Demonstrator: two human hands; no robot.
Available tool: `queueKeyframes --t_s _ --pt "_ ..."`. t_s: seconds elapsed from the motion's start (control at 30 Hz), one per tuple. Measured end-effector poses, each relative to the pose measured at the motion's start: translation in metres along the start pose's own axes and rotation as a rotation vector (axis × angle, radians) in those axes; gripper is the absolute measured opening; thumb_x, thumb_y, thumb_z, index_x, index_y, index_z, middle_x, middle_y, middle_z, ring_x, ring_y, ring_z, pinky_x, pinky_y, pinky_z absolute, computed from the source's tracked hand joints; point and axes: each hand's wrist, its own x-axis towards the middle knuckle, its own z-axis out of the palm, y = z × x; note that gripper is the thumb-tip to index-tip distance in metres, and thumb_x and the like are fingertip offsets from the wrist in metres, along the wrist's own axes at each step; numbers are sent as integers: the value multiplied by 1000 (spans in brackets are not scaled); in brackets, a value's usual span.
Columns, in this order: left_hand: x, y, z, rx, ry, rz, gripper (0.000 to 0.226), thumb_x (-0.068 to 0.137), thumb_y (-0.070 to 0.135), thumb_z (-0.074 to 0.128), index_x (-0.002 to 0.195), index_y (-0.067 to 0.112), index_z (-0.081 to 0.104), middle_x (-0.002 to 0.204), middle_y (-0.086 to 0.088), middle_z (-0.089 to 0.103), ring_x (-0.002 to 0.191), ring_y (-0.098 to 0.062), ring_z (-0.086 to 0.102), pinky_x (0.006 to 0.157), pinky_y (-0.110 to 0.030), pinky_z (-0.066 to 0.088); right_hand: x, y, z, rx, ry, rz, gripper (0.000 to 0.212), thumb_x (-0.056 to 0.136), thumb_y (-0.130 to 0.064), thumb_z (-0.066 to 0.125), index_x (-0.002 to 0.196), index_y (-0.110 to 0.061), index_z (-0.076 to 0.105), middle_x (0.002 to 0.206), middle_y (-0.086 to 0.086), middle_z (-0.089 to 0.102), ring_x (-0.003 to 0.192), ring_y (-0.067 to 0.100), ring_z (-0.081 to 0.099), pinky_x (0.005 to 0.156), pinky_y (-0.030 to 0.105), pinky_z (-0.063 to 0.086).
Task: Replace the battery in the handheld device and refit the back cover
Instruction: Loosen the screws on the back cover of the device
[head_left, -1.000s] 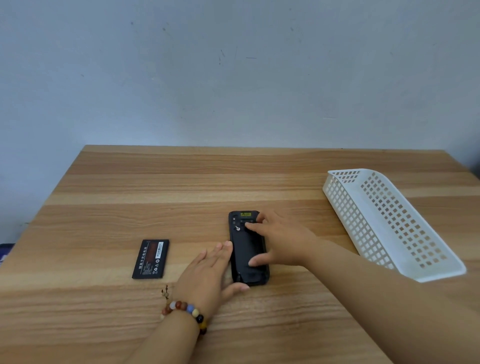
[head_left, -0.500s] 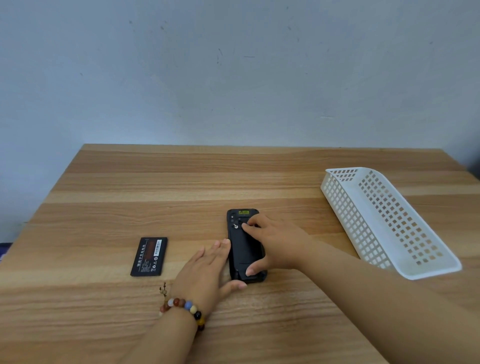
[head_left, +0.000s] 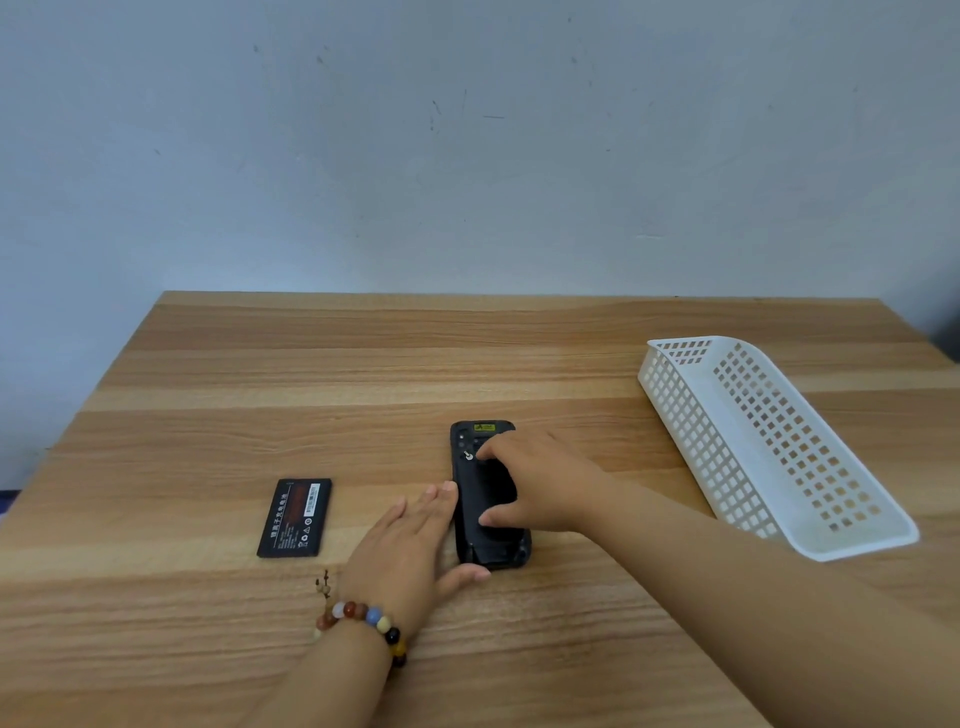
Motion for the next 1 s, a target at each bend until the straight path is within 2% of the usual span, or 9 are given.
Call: queueKeyframes --t_s 0.13,0.2,0.27,0.43,0.57,0.67,0.9,1.0 --pt "-1 2 -2 -11 14 -6 127 41 92 -16 143 21 8 151 3 18 137 -4 13 106 -22 -9 8 -4 -3 65 -8 54 60 74 -49 68 125 -24 47 129 -5 51 122 20 42 102 36 35" --pt "-1 3 -3 -22 11 -11 129 38 92 -17 144 22 6 152 4 15 136 -2 8 104 -19 -10 11 -5 -5 97 -13 70 58 75 -47 69 123 -21 49 127 -2 51 120 20 42 100 35 36" --pt "-1 3 -4 -27 11 -10 130 35 92 -19 144 23 3 152 5 13 134 2 4 103 -16 -10 13 -6 -7 131 -18 82 56 76 -43 70 122 -19 50 126 0 52 119 21 43 99 34 37" --pt "0 2 -2 -14 8 -7 128 38 92 -18 144 22 4 152 6 13 137 -2 7 104 -18 -9 15 -7 -10 193 -47 110 49 80 -34 70 122 -16 52 129 1 52 121 21 45 100 34 40" --pt "0 1 0 -8 6 -3 126 40 91 -17 144 22 3 152 8 12 137 -2 7 105 -17 -7 21 -8 -13 220 -60 131 34 89 -15 58 122 -13 53 130 5 52 120 23 47 97 31 41" --pt "0 1 0 -8 2 -5 126 40 92 -17 144 23 3 152 8 13 137 -2 7 105 -18 -8 26 -9 -15 208 -82 148 34 90 -3 48 122 -13 53 128 6 53 116 24 50 95 32 44" --pt "0 1 -1 -8 -3 -17 126 40 92 -17 144 24 3 152 8 11 137 -1 7 105 -17 -8 27 -6 -15 215 -89 149 33 93 -2 43 123 -13 52 130 6 52 118 23 49 97 33 44" --pt "0 1 -1 4 5 -9 124 44 92 -14 143 21 7 151 6 17 136 -2 10 106 -26 -10 28 -4 -14 216 -86 146 33 93 -1 43 122 -13 53 128 6 53 116 23 51 97 32 45"
